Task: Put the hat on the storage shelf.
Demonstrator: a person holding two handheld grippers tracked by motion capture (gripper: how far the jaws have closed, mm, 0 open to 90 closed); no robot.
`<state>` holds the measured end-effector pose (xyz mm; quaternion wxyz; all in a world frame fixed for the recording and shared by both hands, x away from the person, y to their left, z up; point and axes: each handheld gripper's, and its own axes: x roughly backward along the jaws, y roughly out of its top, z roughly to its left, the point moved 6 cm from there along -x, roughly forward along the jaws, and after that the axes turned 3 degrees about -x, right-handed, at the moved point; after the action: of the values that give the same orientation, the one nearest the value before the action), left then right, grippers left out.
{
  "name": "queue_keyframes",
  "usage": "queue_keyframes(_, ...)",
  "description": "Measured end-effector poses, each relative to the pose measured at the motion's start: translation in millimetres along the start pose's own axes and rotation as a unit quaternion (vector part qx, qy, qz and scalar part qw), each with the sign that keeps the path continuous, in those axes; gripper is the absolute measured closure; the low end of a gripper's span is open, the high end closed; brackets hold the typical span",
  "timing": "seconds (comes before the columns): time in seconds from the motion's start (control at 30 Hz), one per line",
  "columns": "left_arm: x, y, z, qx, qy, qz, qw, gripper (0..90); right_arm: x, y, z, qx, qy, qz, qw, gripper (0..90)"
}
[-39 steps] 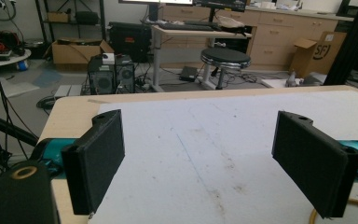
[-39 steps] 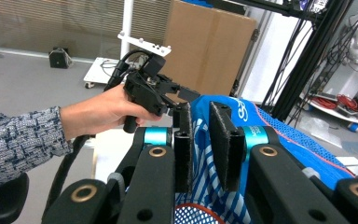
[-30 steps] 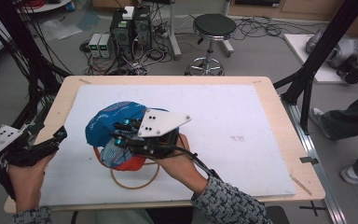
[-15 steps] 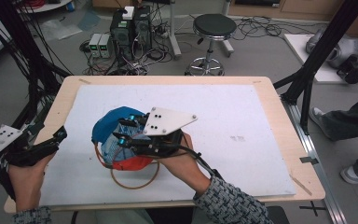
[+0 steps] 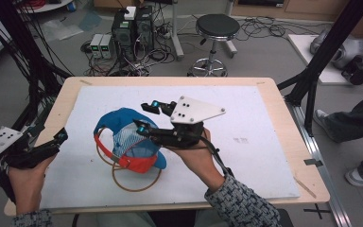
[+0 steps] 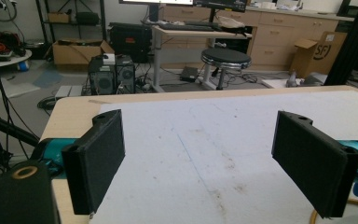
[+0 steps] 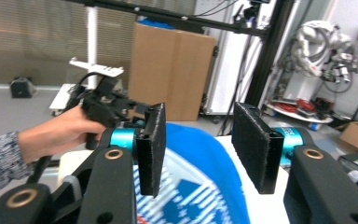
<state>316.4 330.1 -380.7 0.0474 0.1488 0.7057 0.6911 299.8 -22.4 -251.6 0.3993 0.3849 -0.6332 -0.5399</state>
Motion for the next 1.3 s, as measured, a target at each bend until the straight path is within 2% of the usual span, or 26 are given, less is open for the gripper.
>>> queue_keyframes(0.43,0.0,-0.6,1.1,-0.001,0.002,0.002,1.0,17.3,28.2,-1.3,-38.1,-0.028,-0.059,-0.015,0.9978,45.1)
queue_keyframes(0.7,-0.7,-1.2,0.0,-0.002,0.001,0.004,1.0,17.3,52.3,-6.8,-64.8,-0.043,-0.115,-0.023,0.9922,36.7)
queue_keyframes(0.97,-2.1,-2.4,-0.5,-0.003,0.002,0.006,1.0,17.3,83.0,-17.7,-89.1,-0.066,-0.17,-0.023,0.983,26.8)
queue_keyframes(1.17,-3.6,-3.3,-2.6,-0.006,0.0,0.01,0.9999,17.3,113.3,-34.8,-108.5,-0.086,-0.218,-0.019,0.972,20.4)
queue_keyframes(1.3,-4.4,-2.3,-5.9,-0.008,-0.004,0.009,0.9999,17.3,137.9,-44.1,-119.2,-0.085,-0.26,-0.025,0.9616,16.2)
